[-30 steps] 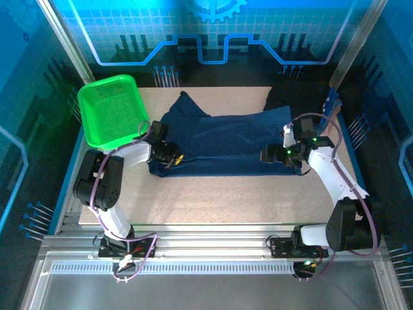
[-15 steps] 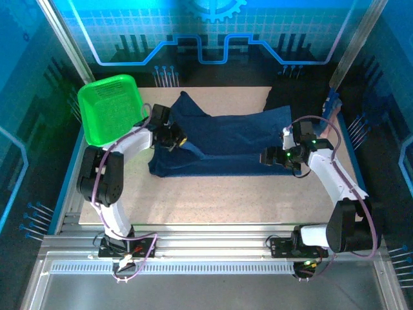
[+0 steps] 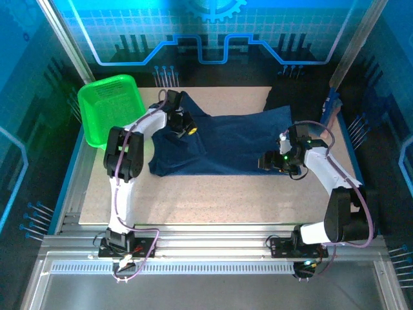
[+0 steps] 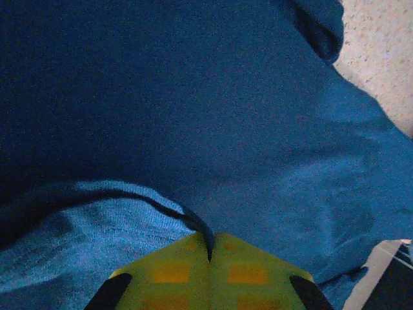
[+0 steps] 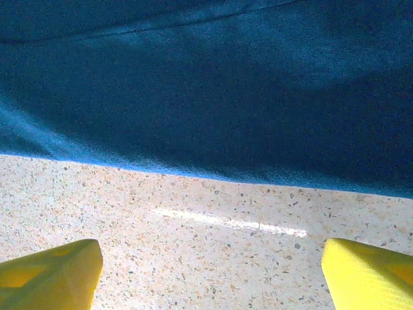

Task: Fold and stack the t-shirts

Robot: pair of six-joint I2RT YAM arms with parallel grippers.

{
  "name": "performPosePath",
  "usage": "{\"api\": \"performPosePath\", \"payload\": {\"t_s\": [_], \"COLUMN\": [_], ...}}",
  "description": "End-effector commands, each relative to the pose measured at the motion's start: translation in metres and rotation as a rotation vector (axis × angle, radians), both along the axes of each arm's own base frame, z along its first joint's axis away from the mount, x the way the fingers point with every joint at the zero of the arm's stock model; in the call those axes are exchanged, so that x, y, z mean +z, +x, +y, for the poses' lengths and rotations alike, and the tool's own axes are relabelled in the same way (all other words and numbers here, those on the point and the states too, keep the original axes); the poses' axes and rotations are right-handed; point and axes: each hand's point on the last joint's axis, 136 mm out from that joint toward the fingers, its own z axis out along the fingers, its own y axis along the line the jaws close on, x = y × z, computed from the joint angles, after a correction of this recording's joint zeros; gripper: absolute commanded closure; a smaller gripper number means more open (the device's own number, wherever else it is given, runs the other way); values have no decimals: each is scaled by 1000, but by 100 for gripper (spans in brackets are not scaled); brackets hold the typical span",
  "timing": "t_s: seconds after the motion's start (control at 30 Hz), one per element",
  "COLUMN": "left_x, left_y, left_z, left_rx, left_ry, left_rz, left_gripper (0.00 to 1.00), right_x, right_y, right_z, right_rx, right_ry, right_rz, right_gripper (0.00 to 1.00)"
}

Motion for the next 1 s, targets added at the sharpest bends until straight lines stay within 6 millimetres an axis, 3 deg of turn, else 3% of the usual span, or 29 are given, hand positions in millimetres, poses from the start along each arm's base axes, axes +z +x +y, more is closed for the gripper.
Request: {"api": "performPosePath", "payload": {"t_s": [0.0, 0.33, 0.47, 0.53, 0.63, 0.67, 0.7, 0.8, 0.97], "left_x": [4, -11, -11, 9, 73, 94, 111, 129, 116], "left_y": [-6, -4, -3, 4, 18, 19, 17, 0, -60], "left_z": [-12, -25, -25, -24, -33, -32, -28, 4, 37], "left_rx": [-127, -312, -345, -323, -275, -264, -255, -171, -125], "left_ry": [33, 107, 122, 92, -21, -27, -11, 88, 161], "left_rz": [12, 17, -2, -54, -233, -278, -307, -305, -229], "left_gripper": [100, 100, 70, 57, 28, 8, 3, 1, 1], "right_x": [-7, -15, -20, -21, -18, -15, -13, -11, -1], "right_y": [-6, -8, -9, -9, -7, -5, -3, 1, 9], "right_z": [1, 2, 0, -1, 2, 3, 3, -9, -35], "right_rx": [13, 10, -8, -17, -21, -23, -26, -76, -193], "right_ry": [15, 19, 5, -1, 0, -2, -6, -78, -172], "right_rz": [32, 71, 99, 115, 103, 93, 84, 85, 46], "right_gripper": [11, 12, 12, 13, 14, 14, 14, 14, 11]}}
